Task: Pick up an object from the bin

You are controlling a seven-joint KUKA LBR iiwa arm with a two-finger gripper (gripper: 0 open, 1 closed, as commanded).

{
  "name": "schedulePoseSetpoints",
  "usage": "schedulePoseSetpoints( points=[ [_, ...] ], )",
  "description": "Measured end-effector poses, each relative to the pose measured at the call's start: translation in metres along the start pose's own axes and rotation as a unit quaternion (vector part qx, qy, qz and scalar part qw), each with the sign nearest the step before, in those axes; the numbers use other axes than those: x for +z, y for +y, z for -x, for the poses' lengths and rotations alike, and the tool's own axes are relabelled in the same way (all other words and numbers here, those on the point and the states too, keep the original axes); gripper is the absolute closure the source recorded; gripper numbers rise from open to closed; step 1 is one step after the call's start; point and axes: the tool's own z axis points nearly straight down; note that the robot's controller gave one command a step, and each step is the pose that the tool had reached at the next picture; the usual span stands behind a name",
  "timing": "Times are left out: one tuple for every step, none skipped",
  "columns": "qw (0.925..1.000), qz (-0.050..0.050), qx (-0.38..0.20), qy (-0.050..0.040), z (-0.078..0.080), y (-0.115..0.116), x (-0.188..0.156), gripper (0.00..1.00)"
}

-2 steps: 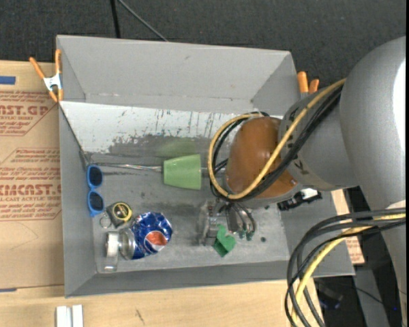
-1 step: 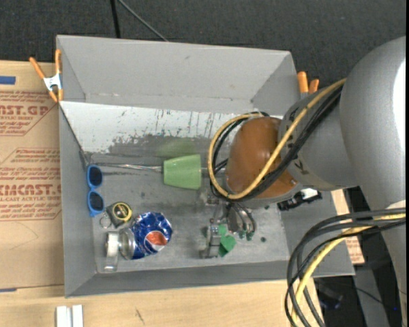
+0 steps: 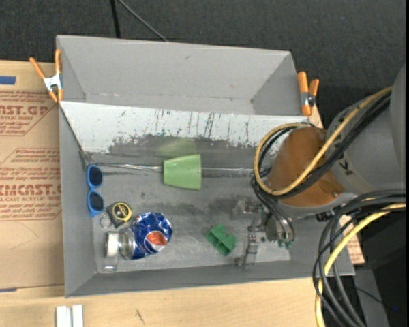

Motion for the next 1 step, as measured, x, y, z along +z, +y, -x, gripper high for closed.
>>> schedulePoseSetpoints(
  points=[
    [0.9994, 0.004, 0.034, -0.0008, -0.0058, 0.0799, -0.0005, 0.00]
  ],
)
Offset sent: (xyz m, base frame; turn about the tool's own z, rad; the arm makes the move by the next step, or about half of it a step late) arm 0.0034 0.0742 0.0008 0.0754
